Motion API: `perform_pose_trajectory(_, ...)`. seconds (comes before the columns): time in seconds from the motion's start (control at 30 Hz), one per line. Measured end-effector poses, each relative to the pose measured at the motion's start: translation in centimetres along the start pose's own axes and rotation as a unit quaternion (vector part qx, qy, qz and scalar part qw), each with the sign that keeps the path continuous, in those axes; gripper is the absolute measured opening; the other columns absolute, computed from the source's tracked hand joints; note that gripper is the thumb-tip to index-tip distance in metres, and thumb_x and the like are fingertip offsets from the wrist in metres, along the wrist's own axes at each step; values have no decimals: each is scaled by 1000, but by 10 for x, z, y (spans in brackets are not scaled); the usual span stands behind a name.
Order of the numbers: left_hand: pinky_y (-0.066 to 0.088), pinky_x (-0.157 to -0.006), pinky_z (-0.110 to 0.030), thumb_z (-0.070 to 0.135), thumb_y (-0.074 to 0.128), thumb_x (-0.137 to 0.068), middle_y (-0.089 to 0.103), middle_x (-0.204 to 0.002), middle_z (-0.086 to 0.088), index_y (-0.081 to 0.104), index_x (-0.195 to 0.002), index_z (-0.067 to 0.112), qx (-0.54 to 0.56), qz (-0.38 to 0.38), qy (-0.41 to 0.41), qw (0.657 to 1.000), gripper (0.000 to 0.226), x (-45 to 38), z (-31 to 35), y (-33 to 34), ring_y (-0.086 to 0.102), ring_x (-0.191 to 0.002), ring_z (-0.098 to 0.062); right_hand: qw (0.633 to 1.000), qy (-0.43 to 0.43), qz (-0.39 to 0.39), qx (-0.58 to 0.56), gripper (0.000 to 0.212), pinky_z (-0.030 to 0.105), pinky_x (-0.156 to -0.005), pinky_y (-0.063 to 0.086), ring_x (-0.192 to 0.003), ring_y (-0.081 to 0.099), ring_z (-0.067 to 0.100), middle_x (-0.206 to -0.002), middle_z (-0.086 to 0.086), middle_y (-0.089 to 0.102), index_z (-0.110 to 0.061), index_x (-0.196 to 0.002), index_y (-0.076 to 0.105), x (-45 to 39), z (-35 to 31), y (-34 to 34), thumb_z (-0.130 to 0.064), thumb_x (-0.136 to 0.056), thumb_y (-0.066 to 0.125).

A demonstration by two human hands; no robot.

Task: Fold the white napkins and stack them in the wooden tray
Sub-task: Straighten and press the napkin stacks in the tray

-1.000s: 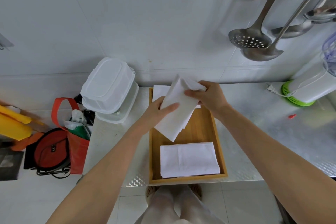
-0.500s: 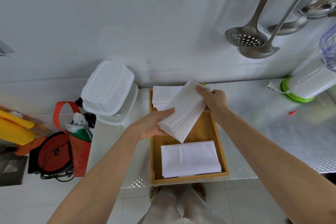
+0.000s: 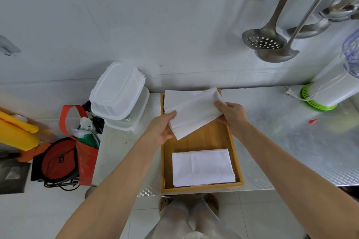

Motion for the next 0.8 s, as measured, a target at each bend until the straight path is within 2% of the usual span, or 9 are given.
perform_pose_trajectory(0.1,55,-75,-30,18,68,-87,67,-109,-11,56,-122,4,-37,28,70,996,39,-5,8,-9,66,-98,-22,991,20,-117,63,19,36,-90,54,-103,61,24,-107,4,62,-11,-104,58,-2,0,-3,-13,-86,67)
perform_pose_trajectory(0.2,53,-85,-30,14,74,-81,68,-114,-10,58,-121,2,-53,-31,46,997,45,-4,14,-19,66,-103,-21,968,9,-193,163,40,37,-95,49,-110,56,26,-114,6,60,-8,-117,56,-2,-1,-5,-2,-79,69)
perform_pose_trajectory(0.27,52,-85,-26,9,76,-78,68,-115,-8,60,-120,4,-123,-60,52,989,45,-2,12,-20,65,-104,-19,960,-38,-176,215,47,35,-92,46,-108,54,23,-113,5,59,-8,-121,54,-1,1,-5,3,-78,68)
perform_pose_trajectory(0.37,49,-73,-15,7,76,-77,70,-105,2,65,-114,16,-300,-14,203,932,40,-1,6,-17,64,-96,-9,940,-172,-129,265,46,21,-75,47,-98,53,16,-102,1,58,-10,-121,54,6,5,-2,3,-79,69)
perform_pose_trajectory(0.47,44,-63,-7,7,73,-81,66,-88,8,65,-101,17,-349,16,309,885,24,0,2,-14,59,-77,2,923,-243,-78,288,46,11,-66,44,-91,52,10,-97,-5,57,-14,-123,54,8,15,-4,-4,-81,69)
perform_pose_trajectory(0.57,42,-63,-6,11,72,-83,63,-86,11,62,-98,20,-432,28,343,834,20,-3,-7,-17,56,-77,3,895,-250,-64,365,49,23,-70,52,-89,54,13,-100,-2,57,-17,-122,49,5,30,-8,-10,-79,71)
perform_pose_trajectory(0.67,42,-67,-10,14,72,-83,62,-89,11,61,-99,20,-499,7,341,797,20,-9,-18,-21,58,-81,-2,835,-291,-57,464,54,31,-86,53,-99,55,18,-112,-4,58,-27,-123,43,7,39,-8,-17,-79,72)
perform_pose_trajectory(0.73,43,-68,-10,14,72,-83,62,-90,10,61,-100,18,-505,5,337,794,21,-11,-23,-22,58,-85,-6,764,-346,-80,539,57,34,-104,39,-115,48,20,-125,-3,52,-25,-130,41,11,35,1,-23,-82,70)
perform_pose_trajectory(0.8,43,-67,-7,16,72,-83,62,-91,9,62,-101,18,-500,10,347,794,20,-10,-24,-18,59,-86,-8,682,-384,-124,610,61,35,-113,25,-126,42,21,-135,-1,47,-21,-138,36,15,31,24,-29,-86,67)
Point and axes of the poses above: each hand's wrist, its own x-axis away from the middle knuckle, its own y-axis out of the palm, z = x × y, the point moved 2 cm from there along -x, towards the middle knuckle
